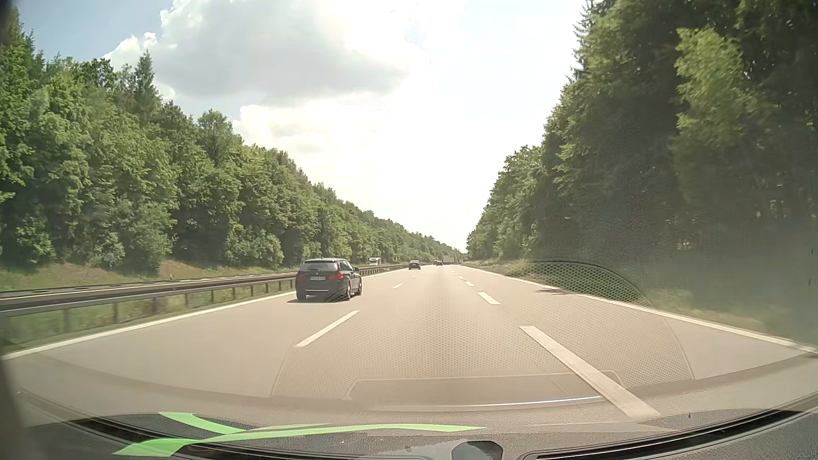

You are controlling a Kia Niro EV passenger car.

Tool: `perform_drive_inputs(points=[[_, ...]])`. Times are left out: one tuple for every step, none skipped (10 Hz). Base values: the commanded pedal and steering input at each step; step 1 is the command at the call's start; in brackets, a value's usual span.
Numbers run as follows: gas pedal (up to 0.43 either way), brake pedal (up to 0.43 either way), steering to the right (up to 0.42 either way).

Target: Follow the waypoints while adhering to traffic rules and regulations

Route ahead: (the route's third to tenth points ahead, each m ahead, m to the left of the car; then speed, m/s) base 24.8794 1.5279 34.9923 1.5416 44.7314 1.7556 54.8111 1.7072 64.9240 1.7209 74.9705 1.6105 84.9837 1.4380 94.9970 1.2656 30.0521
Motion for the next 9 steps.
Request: perform_drive_inputs(points=[[0.37,0.0,-0.003],[0.37,0.0,-0.002],[0.37,0.0,-0.002],[0.37,0.0,-0.003],[0.37,0.0,-0.002],[0.37,0.0,-0.002],[0.37,0.0,-0.003],[0.37,0.0,-0.002],[0.37,0.0,-0.003]])
